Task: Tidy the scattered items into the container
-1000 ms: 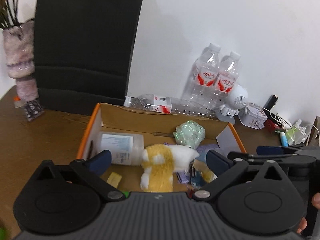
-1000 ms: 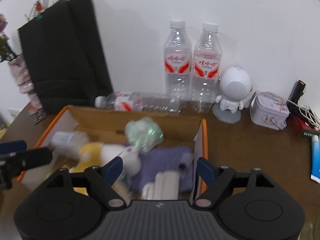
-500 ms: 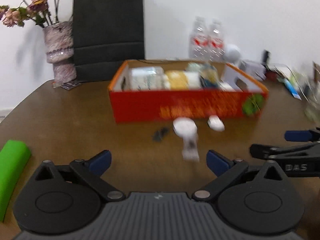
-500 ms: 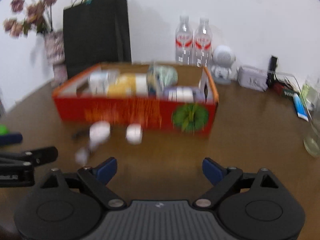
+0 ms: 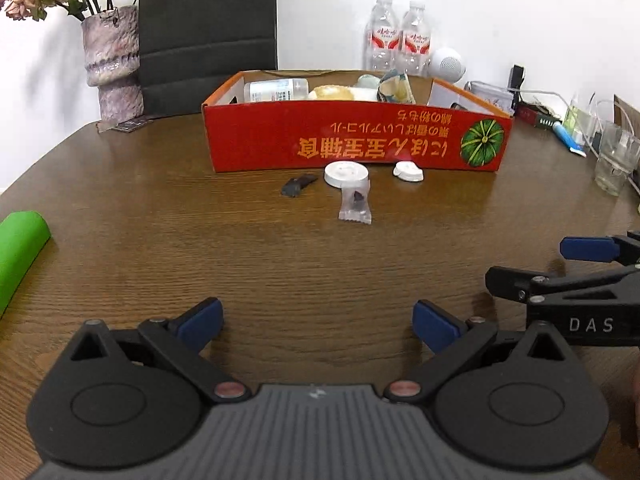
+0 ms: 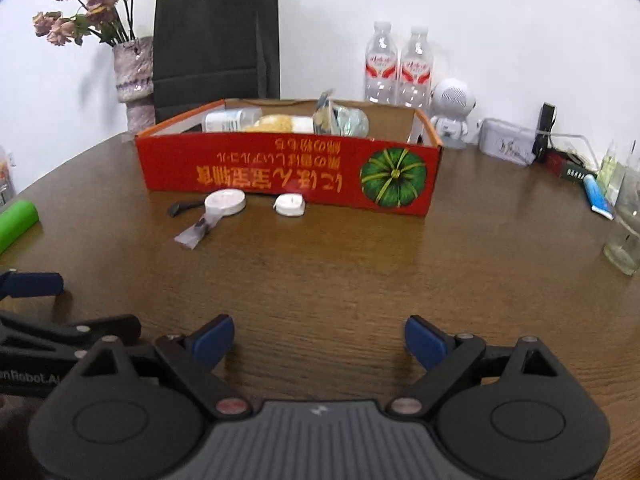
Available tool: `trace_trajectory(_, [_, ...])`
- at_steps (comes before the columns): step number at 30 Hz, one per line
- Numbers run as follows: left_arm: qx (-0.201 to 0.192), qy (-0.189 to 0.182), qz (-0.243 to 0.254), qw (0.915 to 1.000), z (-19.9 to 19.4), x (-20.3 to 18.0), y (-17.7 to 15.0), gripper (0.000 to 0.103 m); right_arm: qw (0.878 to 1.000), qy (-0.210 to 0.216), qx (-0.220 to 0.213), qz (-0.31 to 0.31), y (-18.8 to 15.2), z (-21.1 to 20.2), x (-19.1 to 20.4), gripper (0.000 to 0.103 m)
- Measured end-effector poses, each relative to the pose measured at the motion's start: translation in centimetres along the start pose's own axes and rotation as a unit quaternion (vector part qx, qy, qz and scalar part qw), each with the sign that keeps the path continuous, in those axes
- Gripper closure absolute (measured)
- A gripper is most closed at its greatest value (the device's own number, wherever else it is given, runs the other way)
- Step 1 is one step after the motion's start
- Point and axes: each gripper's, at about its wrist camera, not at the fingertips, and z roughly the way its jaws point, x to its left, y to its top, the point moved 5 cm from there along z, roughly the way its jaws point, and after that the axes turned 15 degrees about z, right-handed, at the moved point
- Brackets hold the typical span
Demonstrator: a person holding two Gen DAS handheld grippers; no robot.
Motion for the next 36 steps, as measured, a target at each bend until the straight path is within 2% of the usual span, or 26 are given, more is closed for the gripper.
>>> trace_trajectory(1, [0.000, 0.000, 0.001, 1.0000, 0.0, 0.0, 0.0, 0.000, 1.000, 0.001, 0.008, 0.005, 0.0, 0.3, -0.1, 0.003])
trace_trajectory(3, [-0.005, -0.005, -0.009, 0.9999, 0.0, 0.4, -0.1, 0.000, 1.000, -0.002, 0.012, 0.008, 0.0, 0.5, -0.2, 0.000])
trace_trajectory(7, [-0.017, -0.015, -0.042, 0.9989, -0.2, 1.2, -0.2, 0.000, 1.000, -0.002, 0.012, 0.008, -0.1, 0.5, -0.2, 0.000])
trace_trajectory(14, [-0.021, -0.018, -0.040, 0.9988, -0.3, 1.1, -0.1, 0.000, 1.000, -0.002, 0.011, 0.008, 0.0, 0.5, -0.2, 0.000])
trace_trajectory(16, [-0.039, -0.015, -0.046, 0.9981, -0.8, 2.0, 0.3, 0.000, 1.000, -0.005, 0.008, 0.007, 0.3, 0.5, 0.0, 0.006])
trace_trajectory(18, [-0.063, -0.002, -0.033, 0.9975, -1.4, 3.7, 1.3, 0.000, 1.000, 0.015, 0.010, -0.004, 1.2, 0.5, 1.2, 0.013])
trace_trajectory(20, [-0.080, 0.018, -0.014, 0.9966, -1.6, 5.6, 2.3, 0.000, 0.998, 0.056, 0.007, -0.010, 2.4, 0.7, 3.1, 0.013])
trace_trajectory(21, [-0.083, 0.024, -0.007, 0.9962, -1.4, 6.4, 2.7, 0.003, 0.997, 0.082, 0.005, -0.010, 3.1, 1.1, 4.2, 0.013])
trace_trajectory(22, [-0.083, 0.025, -0.001, 0.9963, -1.1, 7.2, 3.2, 0.004, 0.994, 0.105, 0.007, -0.009, 3.5, 1.9, 5.3, 0.020])
trace_trajectory(23, [-0.075, 0.020, 0.002, 0.9970, -0.6, 7.8, 3.5, 0.006, 0.993, 0.116, 0.015, -0.008, 3.9, 3.1, 6.5, 0.024])
trace_trajectory(25, [-0.069, -0.006, 0.008, 0.9975, 0.4, 8.6, 4.0, 0.013, 0.993, 0.114, 0.038, -0.003, 4.4, 5.3, 8.0, 0.040])
trace_trajectory(29, [-0.064, -0.035, 0.031, 0.9968, 2.3, 8.6, 5.1, 0.031, 0.995, 0.090, 0.023, -0.020, 4.5, 7.9, 9.3, 0.054])
trace_trajectory(31, [-0.070, -0.053, 0.053, 0.9948, 3.6, 7.8, 6.1, 0.033, 0.996, 0.081, 0.006, -0.027, 4.4, 8.1, 9.2, 0.084])
trace_trajectory(34, [-0.071, -0.103, 0.054, 0.9907, 6.1, 6.7, 7.1, 0.035, 0.997, 0.061, 0.000, -0.047, 4.3, 7.4, 8.1, 0.087])
trace_trajectory(36, [-0.047, -0.113, 0.051, 0.9912, 7.5, 6.0, 7.3, 0.050, 0.996, 0.072, 0.005, -0.043, 4.4, 6.9, 6.6, 0.087])
